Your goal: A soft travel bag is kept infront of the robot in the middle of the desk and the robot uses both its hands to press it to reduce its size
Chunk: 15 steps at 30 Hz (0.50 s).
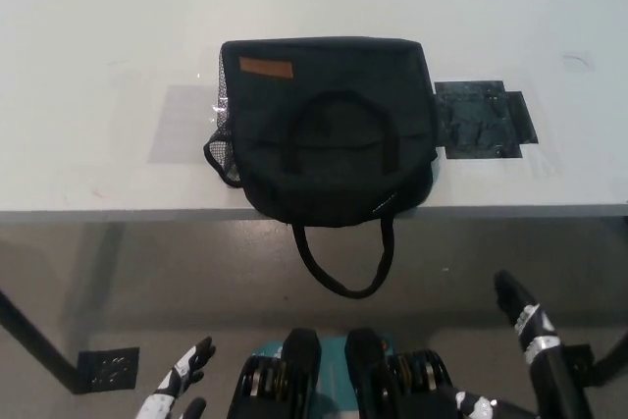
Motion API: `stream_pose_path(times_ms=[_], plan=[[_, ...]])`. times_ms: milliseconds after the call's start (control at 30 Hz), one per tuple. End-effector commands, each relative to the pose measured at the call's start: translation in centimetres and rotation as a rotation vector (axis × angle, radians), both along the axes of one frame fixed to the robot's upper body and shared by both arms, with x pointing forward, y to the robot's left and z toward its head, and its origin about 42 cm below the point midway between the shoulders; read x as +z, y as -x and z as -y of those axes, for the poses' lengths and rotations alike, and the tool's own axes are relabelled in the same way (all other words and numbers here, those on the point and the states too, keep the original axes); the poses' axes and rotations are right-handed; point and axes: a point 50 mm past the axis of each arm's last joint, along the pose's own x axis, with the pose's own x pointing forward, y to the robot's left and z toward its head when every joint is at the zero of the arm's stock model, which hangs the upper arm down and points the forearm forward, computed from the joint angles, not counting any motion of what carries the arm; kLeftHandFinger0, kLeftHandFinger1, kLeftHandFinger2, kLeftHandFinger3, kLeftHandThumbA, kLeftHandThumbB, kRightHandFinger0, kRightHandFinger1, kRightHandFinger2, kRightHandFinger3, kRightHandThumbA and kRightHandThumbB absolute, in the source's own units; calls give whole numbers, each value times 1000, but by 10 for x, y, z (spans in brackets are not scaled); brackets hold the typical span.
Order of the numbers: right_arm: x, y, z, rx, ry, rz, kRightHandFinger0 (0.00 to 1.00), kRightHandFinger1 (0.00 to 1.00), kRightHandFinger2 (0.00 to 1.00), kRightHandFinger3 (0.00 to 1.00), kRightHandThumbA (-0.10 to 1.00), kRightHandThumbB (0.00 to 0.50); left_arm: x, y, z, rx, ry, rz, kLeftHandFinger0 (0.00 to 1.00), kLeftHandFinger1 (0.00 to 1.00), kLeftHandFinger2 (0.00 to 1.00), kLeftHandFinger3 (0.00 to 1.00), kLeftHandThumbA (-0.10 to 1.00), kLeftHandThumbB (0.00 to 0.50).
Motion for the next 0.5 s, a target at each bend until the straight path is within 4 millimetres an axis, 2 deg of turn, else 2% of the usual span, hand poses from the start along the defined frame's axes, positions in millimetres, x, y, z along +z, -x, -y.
stream_pose_path(times_ms=[0, 167, 233, 267, 333, 467], plan=[[-6, -6, -1, -42, -86, 125, 1000, 1000, 1000, 1000, 1000, 152, 2, -8, -6, 27, 83, 117, 1000, 1000, 1000, 1000, 1000, 247], [-17, -12, 0, -61, -102, 89, 1000, 1000, 1000, 1000, 1000, 149, -3, -13, -9, 35, 83, 106, 1000, 1000, 1000, 1000, 1000, 239], [-22, -13, 1, -69, -103, 69, 1000, 1000, 1000, 1000, 1000, 156, -4, -15, -9, 35, 87, 105, 1000, 1000, 1000, 1000, 1000, 220], [-21, -16, 6, -73, -105, 59, 1000, 1000, 1000, 1000, 1000, 151, -5, -19, -5, 34, 93, 110, 1000, 1000, 1000, 1000, 1000, 208], [-22, -21, 8, -72, -103, 40, 1000, 1000, 1000, 1000, 1000, 175, -5, -23, -3, 33, 96, 107, 1000, 1000, 1000, 1000, 1000, 204], [-23, -24, 4, -70, -104, 28, 1000, 1000, 1000, 1000, 1000, 180, -5, -27, -6, 20, 78, 94, 1000, 1000, 1000, 1000, 1000, 200]])
